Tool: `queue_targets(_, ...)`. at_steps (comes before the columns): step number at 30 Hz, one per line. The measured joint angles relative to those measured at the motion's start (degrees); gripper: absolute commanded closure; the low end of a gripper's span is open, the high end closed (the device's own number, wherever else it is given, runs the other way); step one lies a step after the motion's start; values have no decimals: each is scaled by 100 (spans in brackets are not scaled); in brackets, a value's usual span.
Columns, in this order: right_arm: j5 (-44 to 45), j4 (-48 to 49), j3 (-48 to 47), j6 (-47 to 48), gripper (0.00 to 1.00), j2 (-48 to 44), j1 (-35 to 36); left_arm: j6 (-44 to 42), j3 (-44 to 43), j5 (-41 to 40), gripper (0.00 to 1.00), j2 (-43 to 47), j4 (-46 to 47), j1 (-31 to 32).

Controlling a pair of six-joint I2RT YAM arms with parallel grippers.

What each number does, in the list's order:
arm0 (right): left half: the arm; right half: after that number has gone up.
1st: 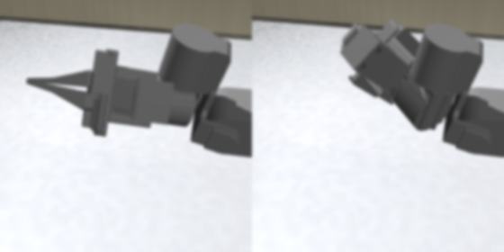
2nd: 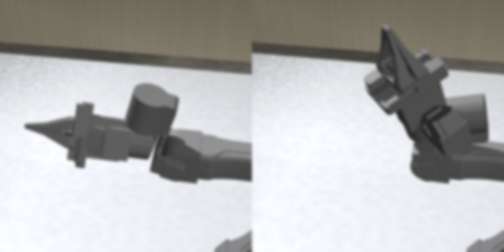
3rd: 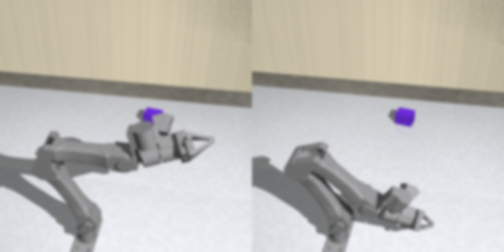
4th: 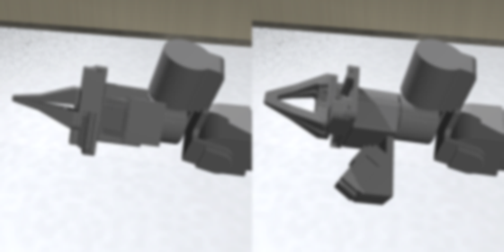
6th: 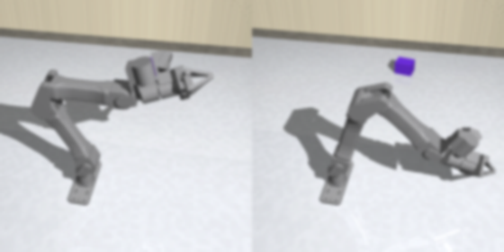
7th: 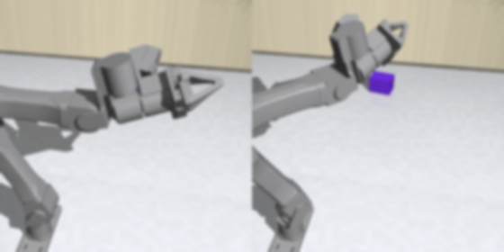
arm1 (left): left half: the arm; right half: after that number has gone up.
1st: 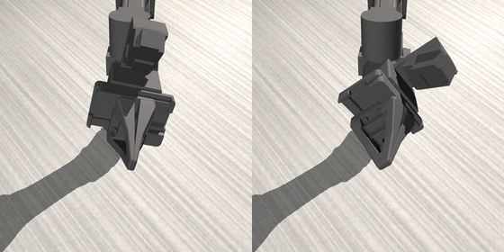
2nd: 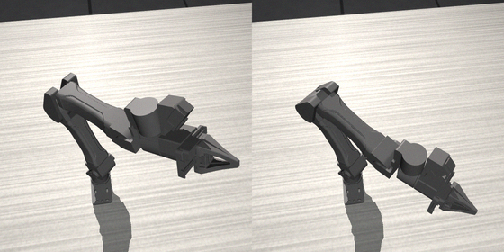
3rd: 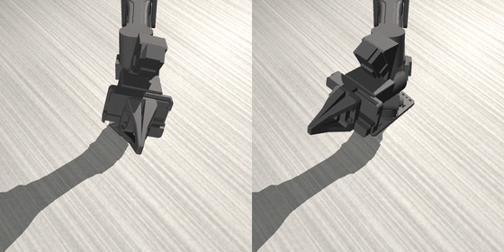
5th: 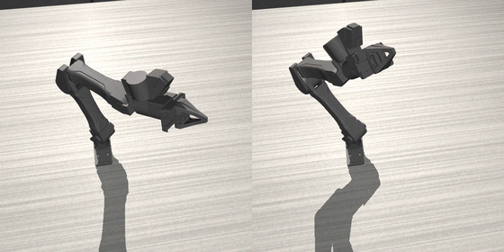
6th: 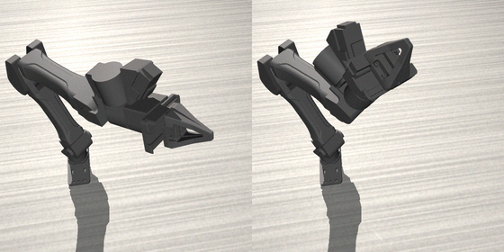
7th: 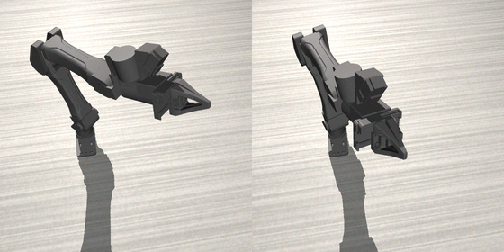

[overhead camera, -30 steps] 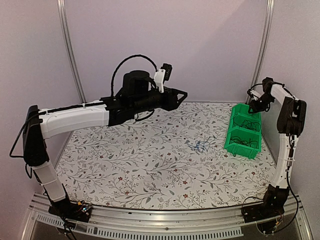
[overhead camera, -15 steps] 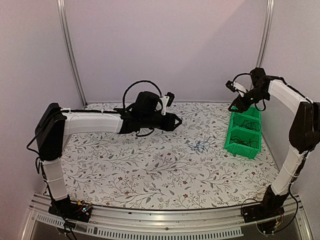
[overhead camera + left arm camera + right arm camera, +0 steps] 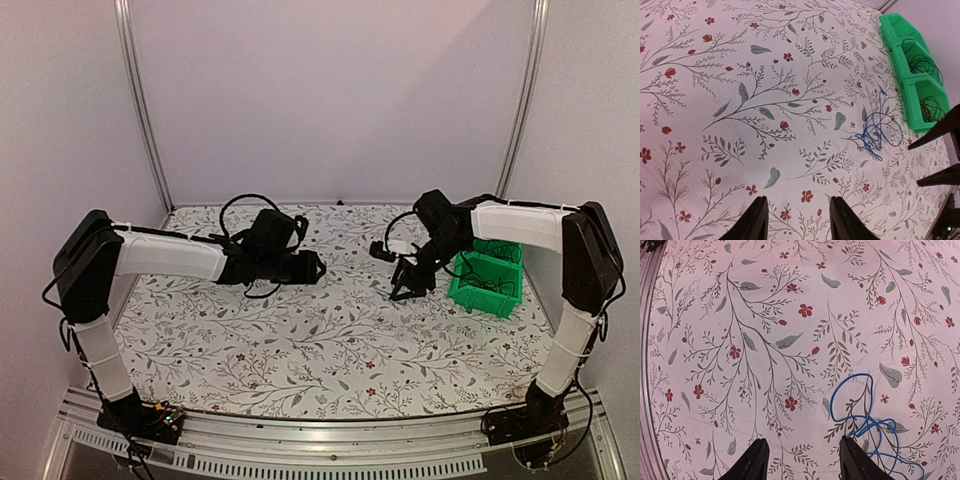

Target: Untangle the cables

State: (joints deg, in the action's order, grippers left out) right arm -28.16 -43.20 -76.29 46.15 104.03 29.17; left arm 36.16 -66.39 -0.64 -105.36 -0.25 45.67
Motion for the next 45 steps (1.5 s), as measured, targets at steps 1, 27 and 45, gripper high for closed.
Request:
queue_targets(1,55,70,-7,-48,48,66,9,42,46,-26,55,66,-4,0)
queue_targets(27,33,-212,-1141,-675,100,918,42,-190,310,-83,47,466,317,11)
queue_targets(45,-1755,-2382,-2900,-48,100,293,46,-1718,144,1506,46,518,3193,326)
